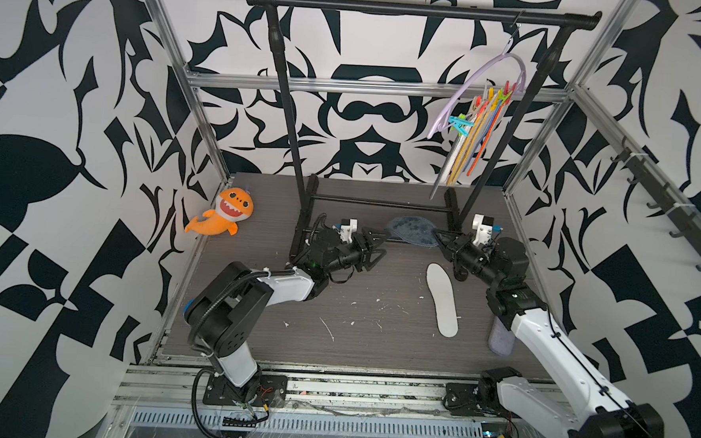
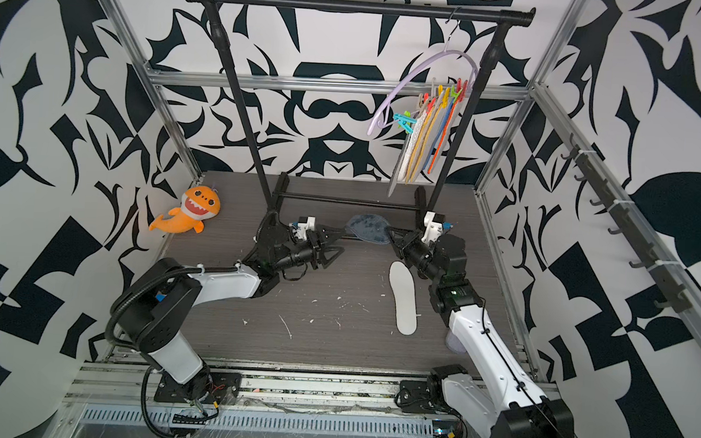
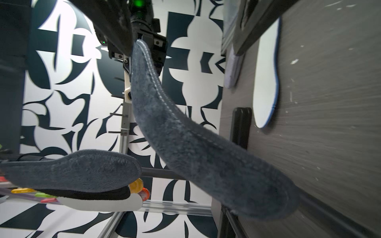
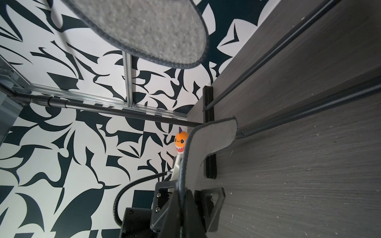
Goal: Take the shoe insoles off the hanger
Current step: Place the insole at the center of the board.
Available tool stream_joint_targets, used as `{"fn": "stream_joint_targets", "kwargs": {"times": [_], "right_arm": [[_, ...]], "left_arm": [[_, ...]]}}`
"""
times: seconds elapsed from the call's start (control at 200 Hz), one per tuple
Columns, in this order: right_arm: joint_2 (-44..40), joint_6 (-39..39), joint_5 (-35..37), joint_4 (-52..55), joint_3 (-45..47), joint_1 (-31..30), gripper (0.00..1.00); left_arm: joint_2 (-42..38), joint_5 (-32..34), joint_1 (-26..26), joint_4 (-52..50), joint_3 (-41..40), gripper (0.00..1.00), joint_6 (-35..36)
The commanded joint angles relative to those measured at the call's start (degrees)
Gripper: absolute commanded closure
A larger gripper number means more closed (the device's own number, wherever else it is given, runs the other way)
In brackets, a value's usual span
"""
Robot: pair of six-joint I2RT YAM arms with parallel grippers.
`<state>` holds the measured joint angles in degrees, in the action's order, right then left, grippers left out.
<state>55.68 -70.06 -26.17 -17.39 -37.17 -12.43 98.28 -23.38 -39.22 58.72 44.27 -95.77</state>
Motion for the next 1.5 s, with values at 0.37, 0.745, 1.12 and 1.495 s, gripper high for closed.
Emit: {"fn": "stream_joint_targets", "kwargs": {"times": [0.37, 0.745, 1.12, 1.495], "right_arm": [[-0.1, 0.9, 6.8, -7.8, -0.4, -7.3, 1.0], [-3.6, 1.5, 7.2, -3.2, 1.5, -8.6, 1.0], [-8.0, 12.0, 9.7, 16.7, -3.9, -8.5, 0.66], [-12.2, 25.6, 22.0, 43.1, -13.2, -7.0, 0.26]], "left_arm": [[-1.5, 5.2, -1.9, 8.3, 2.7, 0.33, -1.4], [-1.8, 5.9, -0.6, 5.9, 6.2, 0.72, 3.2], [-11.9, -1.8, 1.4, -24.4, 10.7, 1.0, 21.5], [-14.3, -6.1, 1.3, -72.9, 23.1, 1.0, 50.8]]}}
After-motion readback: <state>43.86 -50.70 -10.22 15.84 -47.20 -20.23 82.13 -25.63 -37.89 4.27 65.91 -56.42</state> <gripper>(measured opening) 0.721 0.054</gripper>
